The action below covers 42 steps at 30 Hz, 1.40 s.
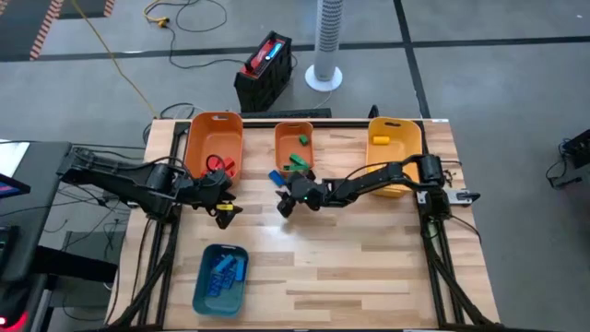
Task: Sort blocks
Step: Put the blue game piece into the blue bin
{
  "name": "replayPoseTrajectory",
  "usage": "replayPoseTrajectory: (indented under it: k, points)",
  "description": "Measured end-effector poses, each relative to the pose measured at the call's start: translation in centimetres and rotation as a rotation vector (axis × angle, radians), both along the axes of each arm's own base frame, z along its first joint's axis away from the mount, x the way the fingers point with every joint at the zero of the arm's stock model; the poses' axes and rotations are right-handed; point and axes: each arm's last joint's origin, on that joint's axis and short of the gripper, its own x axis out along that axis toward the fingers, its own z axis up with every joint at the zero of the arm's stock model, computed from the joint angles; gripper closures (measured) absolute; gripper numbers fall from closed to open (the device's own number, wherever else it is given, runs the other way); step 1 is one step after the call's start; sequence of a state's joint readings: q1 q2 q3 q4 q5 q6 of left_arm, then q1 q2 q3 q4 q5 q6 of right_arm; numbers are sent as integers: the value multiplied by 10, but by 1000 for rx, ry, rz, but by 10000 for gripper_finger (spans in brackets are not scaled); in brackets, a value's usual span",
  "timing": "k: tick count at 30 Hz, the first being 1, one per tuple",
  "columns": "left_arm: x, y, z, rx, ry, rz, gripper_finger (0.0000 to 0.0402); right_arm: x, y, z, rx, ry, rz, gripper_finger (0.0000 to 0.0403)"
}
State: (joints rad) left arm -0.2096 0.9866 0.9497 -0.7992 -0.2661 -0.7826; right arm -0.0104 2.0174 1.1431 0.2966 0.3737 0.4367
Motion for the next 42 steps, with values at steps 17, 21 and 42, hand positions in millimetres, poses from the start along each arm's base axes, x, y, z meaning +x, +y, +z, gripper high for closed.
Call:
replayPoseTrajectory:
  k: [17, 21, 42]
  points:
    - [-1, -3, 0, 6, 6, -27, 162, 16, -18, -12, -91, -51, -44, 230]
    - [-1, -3, -1, 3, 9, -34, 162, 17, -18, -13, -90, -38, -46, 233]
    - [-1, -5, 0, -47, 9, -37, 162, 5, 36, -6, -2, 91, 132, 251]
